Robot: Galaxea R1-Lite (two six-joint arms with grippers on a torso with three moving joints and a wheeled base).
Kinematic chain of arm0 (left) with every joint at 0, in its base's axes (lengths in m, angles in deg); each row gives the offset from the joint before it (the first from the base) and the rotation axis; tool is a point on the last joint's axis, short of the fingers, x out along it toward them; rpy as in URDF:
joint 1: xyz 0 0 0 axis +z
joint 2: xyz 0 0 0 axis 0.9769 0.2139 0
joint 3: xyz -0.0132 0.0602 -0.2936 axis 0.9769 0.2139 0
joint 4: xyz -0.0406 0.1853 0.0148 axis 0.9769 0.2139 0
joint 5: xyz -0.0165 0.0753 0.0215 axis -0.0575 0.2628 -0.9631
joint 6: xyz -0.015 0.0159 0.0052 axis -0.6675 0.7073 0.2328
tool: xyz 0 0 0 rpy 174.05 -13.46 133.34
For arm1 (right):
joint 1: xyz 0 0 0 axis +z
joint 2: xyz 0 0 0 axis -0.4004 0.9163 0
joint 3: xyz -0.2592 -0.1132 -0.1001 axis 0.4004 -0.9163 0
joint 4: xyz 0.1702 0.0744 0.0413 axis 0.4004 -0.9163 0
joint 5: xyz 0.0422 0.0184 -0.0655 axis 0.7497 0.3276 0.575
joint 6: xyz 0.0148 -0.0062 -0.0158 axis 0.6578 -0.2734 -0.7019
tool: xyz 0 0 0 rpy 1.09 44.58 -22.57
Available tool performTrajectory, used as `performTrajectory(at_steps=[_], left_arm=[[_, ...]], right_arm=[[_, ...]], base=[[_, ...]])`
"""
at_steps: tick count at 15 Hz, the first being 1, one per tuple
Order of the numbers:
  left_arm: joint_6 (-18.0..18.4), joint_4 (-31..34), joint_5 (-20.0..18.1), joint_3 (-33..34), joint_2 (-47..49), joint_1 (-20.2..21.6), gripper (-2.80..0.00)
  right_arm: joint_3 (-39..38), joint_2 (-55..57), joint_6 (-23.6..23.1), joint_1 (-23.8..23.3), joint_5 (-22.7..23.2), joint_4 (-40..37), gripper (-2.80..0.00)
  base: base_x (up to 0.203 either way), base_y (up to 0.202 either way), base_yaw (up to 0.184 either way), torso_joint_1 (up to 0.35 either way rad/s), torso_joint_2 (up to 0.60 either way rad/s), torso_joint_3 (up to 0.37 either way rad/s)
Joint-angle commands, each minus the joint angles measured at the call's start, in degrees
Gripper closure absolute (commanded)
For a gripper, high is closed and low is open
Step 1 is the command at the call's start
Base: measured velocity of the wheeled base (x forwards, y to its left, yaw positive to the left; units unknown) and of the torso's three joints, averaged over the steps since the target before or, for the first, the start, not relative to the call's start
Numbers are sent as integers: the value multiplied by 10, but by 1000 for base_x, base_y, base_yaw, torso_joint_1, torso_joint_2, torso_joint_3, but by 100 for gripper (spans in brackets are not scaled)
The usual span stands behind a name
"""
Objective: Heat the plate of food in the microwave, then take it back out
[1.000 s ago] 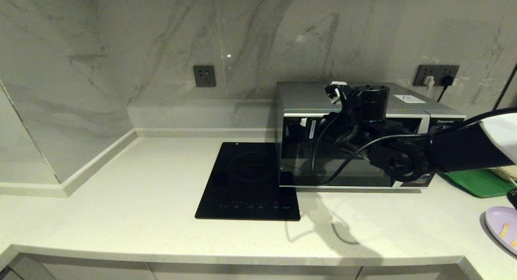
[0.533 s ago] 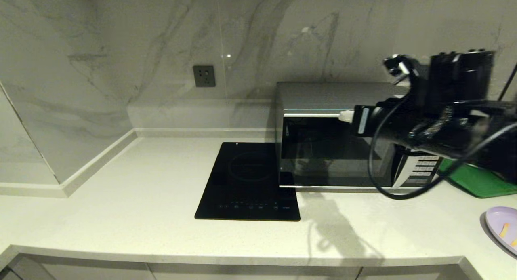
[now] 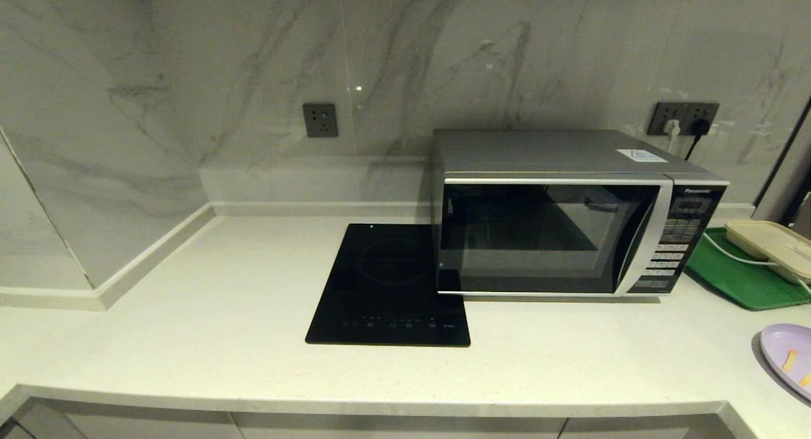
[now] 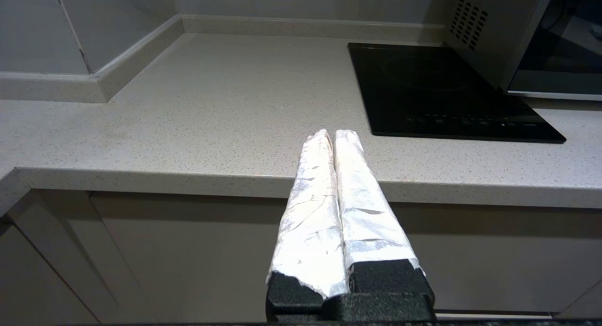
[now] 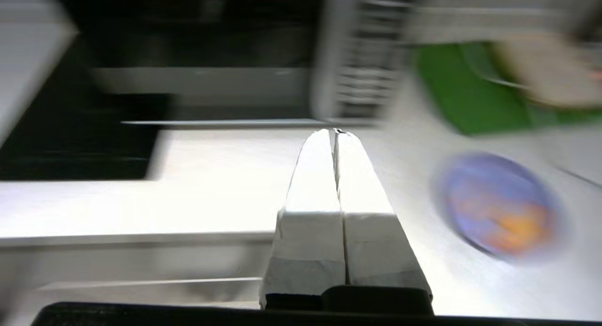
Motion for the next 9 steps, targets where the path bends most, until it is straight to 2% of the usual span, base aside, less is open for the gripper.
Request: performTrajectory(at_steps=[1,3,5,6,9], left_arm=[[0,0,0,0,0,0,0],[0,0,0,0,0,0,0],[0,0,0,0,0,0,0],[0,0,0,0,0,0,0],[0,0,0,0,0,0,0]], right_arm=[[-3,-159,-18,-45,-60,-95,0],[-9,-237,-46,-140,-59,-122,0],[-17,-312,-69,-175,-49,-140,0],[-16,-335,-65,-201,-45,-157,0],[-31,-403,-69,-236,-20,-204,0]], base=[[0,0,0,0,0,0],[0,0,0,0,0,0],[0,0,0,0,0,0],[0,0,0,0,0,0],[0,0,0,0,0,0]])
